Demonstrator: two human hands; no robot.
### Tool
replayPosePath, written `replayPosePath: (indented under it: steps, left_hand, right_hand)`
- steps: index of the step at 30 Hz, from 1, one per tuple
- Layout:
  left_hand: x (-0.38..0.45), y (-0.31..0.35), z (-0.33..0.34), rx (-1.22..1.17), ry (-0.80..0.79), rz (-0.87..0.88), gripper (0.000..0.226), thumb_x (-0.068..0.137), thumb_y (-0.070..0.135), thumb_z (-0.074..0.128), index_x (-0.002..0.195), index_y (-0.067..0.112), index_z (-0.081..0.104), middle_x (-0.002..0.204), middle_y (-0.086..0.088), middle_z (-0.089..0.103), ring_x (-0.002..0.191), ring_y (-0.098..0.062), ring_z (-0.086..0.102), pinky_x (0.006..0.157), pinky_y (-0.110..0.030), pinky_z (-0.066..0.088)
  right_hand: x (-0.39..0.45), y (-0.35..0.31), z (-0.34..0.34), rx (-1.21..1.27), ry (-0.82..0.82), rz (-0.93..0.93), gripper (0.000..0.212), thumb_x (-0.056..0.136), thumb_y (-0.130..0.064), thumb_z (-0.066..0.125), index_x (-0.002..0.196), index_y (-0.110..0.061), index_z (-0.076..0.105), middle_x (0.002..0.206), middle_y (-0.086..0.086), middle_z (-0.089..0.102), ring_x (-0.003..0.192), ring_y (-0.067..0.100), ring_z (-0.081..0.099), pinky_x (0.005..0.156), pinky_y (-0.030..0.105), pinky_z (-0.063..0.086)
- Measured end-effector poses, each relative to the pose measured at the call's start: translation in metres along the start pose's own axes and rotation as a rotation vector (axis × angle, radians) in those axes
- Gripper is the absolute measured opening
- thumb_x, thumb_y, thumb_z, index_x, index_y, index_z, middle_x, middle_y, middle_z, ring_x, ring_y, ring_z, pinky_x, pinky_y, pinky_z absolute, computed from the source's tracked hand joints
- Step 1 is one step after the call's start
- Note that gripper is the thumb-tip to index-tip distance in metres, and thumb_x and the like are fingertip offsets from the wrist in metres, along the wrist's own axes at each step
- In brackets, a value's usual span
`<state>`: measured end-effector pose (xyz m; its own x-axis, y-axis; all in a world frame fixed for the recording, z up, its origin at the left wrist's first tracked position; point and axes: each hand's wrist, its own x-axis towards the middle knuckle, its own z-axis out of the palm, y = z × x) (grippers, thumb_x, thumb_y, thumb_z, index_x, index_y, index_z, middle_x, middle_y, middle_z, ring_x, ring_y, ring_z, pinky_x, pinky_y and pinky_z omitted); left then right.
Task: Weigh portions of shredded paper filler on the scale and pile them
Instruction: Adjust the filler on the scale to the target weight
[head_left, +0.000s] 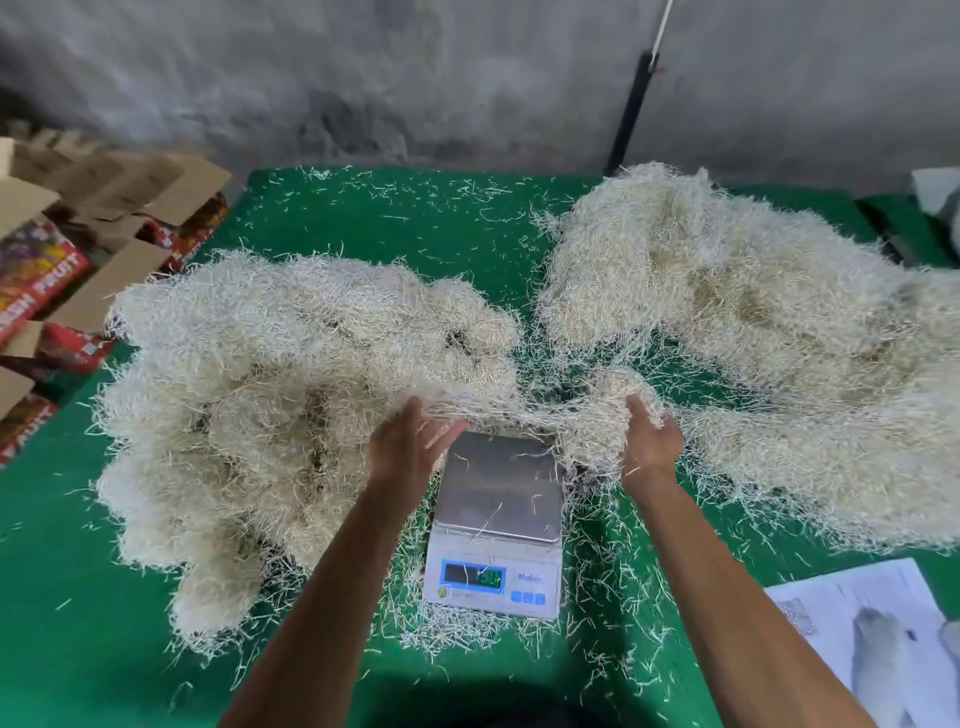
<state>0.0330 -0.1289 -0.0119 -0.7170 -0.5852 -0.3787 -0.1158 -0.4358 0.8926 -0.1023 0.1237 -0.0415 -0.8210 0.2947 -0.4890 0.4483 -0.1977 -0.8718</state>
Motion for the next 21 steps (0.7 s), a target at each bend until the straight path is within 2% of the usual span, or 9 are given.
replayPosePath:
  steps: [4,6,9,11,13,15,17,19,21]
  left_hand:
    - [-0.006,0.002,0.027,0.332,-0.103,-0.01,0.024,0.097,0.03,0.064,0.1,0.007,0.059,0.099,-0.007,0.064,0.081,-0.02,0.063,0.073,-0.03,0.056]
    - [-0.025,0.0,0.048,0.521,-0.301,0.08,0.034,0.09,0.051,0.054,0.087,0.017,0.05,0.087,-0.003,0.054,0.075,-0.018,0.05,0.076,-0.037,0.049]
    - [-0.034,-0.014,0.069,1.054,-0.591,0.267,0.068,0.077,0.077,0.063,0.117,0.022,0.062,0.078,0.004,0.067,0.06,-0.007,0.057,0.073,-0.034,0.052]
    - [-0.027,-0.024,0.069,1.258,-0.469,0.371,0.063,0.085,0.07,0.061,0.113,0.014,0.067,0.073,0.001,0.07,0.057,-0.006,0.057,0.075,-0.033,0.049]
    - [-0.017,-0.025,0.071,1.066,-0.393,0.367,0.044,0.095,0.049,0.062,0.083,0.006,0.066,0.062,-0.009,0.062,0.047,-0.013,0.047,0.058,-0.03,0.044]
    - [0.003,-0.015,0.069,0.993,-0.269,0.263,0.038,0.1,0.032,0.06,0.072,0.006,0.059,0.055,-0.005,0.055,0.044,-0.015,0.043,0.047,-0.027,0.038]
    - [0.021,-0.004,0.063,1.007,-0.153,0.121,0.024,0.101,0.025,0.056,0.085,0.009,0.06,0.071,-0.007,0.061,0.055,-0.017,0.05,0.051,-0.027,0.042]
    - [0.033,0.0,0.06,0.763,-0.123,-0.11,0.023,0.102,0.024,0.048,0.092,0.007,0.059,0.087,-0.015,0.06,0.066,-0.021,0.053,0.058,-0.03,0.044]
    - [0.042,0.001,0.067,0.485,-0.116,-0.233,0.02,0.103,0.018,0.045,0.099,0.004,0.059,0.095,-0.015,0.061,0.072,-0.021,0.056,0.06,-0.03,0.047]
  right_hand:
    - [0.0,0.003,0.002,0.002,0.003,0.025,0.094,0.09,-0.04,0.077,0.162,-0.013,0.023,0.161,0.018,0.037,0.149,0.041,0.034,0.12,0.048,0.031]
    - [0.002,0.003,0.003,-0.001,-0.003,0.012,0.094,0.09,-0.043,0.077,0.162,-0.013,0.025,0.161,0.016,0.039,0.149,0.04,0.035,0.12,0.048,0.03]
    - [0.006,-0.004,0.007,0.03,-0.013,-0.025,0.096,0.091,-0.042,0.078,0.162,-0.01,0.023,0.162,0.017,0.037,0.149,0.038,0.034,0.12,0.048,0.029]
    - [0.012,-0.011,0.006,0.045,-0.024,-0.047,0.096,0.091,-0.04,0.078,0.162,-0.007,0.022,0.162,0.018,0.037,0.15,0.037,0.034,0.121,0.048,0.029]
    - [0.019,-0.02,-0.002,0.048,0.005,-0.051,0.095,0.092,-0.039,0.077,0.162,-0.006,0.022,0.158,0.019,0.042,0.146,0.037,0.04,0.119,0.047,0.034]
    - [0.032,-0.029,-0.018,0.1,0.06,-0.017,0.094,0.091,-0.037,0.078,0.162,-0.006,0.024,0.143,0.017,0.055,0.128,0.034,0.056,0.106,0.045,0.047]
    - [0.044,-0.034,-0.035,0.166,0.109,0.018,0.092,0.091,-0.033,0.079,0.161,-0.006,0.026,0.141,0.017,0.056,0.124,0.033,0.058,0.103,0.041,0.049]
    - [0.055,-0.032,-0.047,0.17,0.115,0.006,0.094,0.089,-0.033,0.08,0.161,-0.006,0.026,0.15,0.019,0.05,0.129,0.036,0.055,0.109,0.044,0.048]
    - [0.059,-0.028,-0.052,0.176,0.1,0.006,0.097,0.086,-0.034,0.081,0.161,-0.006,0.026,0.144,0.017,0.054,0.118,0.03,0.061,0.102,0.04,0.052]
